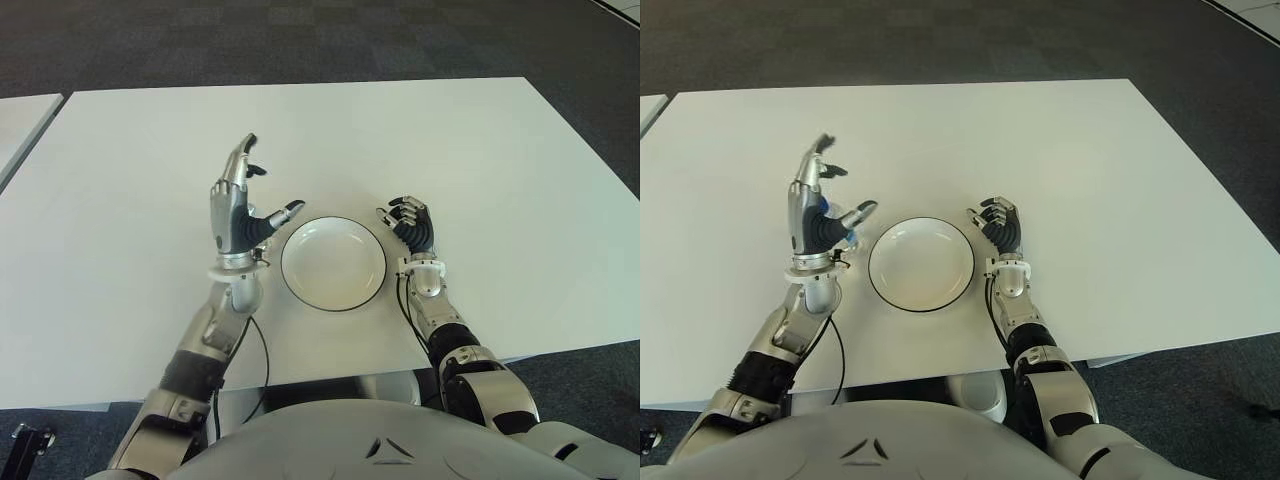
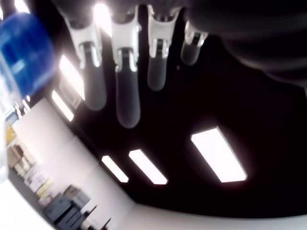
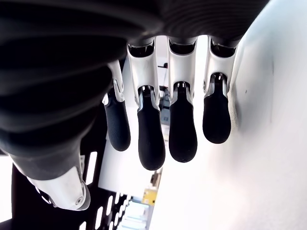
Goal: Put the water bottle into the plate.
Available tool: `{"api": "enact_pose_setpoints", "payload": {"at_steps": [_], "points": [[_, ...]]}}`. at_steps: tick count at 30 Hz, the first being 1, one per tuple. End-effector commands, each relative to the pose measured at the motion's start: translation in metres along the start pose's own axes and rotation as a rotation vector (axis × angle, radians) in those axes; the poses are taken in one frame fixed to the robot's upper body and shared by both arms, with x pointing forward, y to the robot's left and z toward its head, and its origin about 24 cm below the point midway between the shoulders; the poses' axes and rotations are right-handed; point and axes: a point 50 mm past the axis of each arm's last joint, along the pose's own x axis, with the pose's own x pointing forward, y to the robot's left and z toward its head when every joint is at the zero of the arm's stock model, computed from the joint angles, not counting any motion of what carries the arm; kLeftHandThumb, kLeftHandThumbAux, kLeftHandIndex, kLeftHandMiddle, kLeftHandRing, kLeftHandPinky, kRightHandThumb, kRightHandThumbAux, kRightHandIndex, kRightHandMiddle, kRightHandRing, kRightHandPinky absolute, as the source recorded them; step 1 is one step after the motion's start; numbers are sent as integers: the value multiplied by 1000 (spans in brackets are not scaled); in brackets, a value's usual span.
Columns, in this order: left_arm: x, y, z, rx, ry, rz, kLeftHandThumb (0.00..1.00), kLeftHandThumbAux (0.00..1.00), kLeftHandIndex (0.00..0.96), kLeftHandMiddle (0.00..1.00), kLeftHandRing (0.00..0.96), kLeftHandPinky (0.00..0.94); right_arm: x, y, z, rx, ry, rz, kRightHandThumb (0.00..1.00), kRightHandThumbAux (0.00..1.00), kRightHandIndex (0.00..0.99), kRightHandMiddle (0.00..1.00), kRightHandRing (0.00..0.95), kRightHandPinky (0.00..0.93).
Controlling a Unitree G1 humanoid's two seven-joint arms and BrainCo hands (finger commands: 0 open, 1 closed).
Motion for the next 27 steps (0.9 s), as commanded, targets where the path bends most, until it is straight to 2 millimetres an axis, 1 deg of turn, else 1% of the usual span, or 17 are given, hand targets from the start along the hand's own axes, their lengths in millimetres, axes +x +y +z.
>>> {"api": "enact_pose_setpoints", "payload": {"at_steps": [1,5,8,9,10,11,12,13,14,15,17,21,22,23,24,25,27], "points": [[2,6,-4,-14,-101,157,455,199,0,1,2,4,-5,0,-10,-12,56,10,707,729,433,627,641,634],[-7,19,-21,-23,-73,252,392,239,0,0,0,0,-5,0,-10,-15,56,11,707,729,433,626,638,629],[-12,28,-34,-34,-33,330,376,272,0,0,0,0,-5,0,-9,-15,55,12,707,729,433,627,638,628],[-14,33,-39,-50,-3,387,377,301,11,0,0,0,-5,0,-9,-16,54,13,707,729,433,628,639,629],[-11,33,-38,-78,-1,493,378,319,20,0,0,0,-5,0,-9,-17,54,15,707,729,433,629,639,629],[-9,31,-36,-98,-3,563,419,390,128,0,0,0,-5,0,-9,-19,53,16,707,729,433,630,641,635],[-6,29,-31,-123,-21,628,434,415,167,0,0,0,-5,0,-9,-20,52,17,707,729,433,631,641,637],[-3,27,-28,-138,-36,662,467,466,242,2,0,0,-5,0,-9,-21,51,18,707,729,433,633,643,643],[-3,26,-26,-142,-46,676,489,499,290,4,0,0,-5,0,-9,-22,50,18,707,729,433,634,644,646],[-3,25,-25,-144,-52,685,566,571,338,9,0,0,-5,0,-9,-22,49,17,708,729,433,635,645,647],[-3,27,-25,-134,-70,690,633,634,380,12,0,0,-5,0,-9,-23,48,17,708,729,433,635,646,646],[-5,25,-24,-126,-91,682,682,685,411,8,0,0,-5,0,-9,-25,47,18,708,729,433,635,646,643],[-13,25,-30,41,-63,646,687,693,414,5,0,0,-5,1,-9,-27,47,18,708,729,433,635,646,643],[-20,26,-34,167,-45,619,476,627,264,3,0,0,-4,1,-8,-28,47,18,707,729,433,633,645,645],[-37,31,-45,238,28,585,336,606,169,2,0,0,-4,0,-8,-29,48,17,707,729,433,631,644,646],[-49,35,-51,273,80,566,286,608,135,1,0,0,-4,0,-9,-30,49,17,707,729,433,631,643,646],[-61,43,-63,317,148,546,157,613,55,0,0,0,-4,0,-9,-31,52,16,707,729,433,629,642,647]]}}
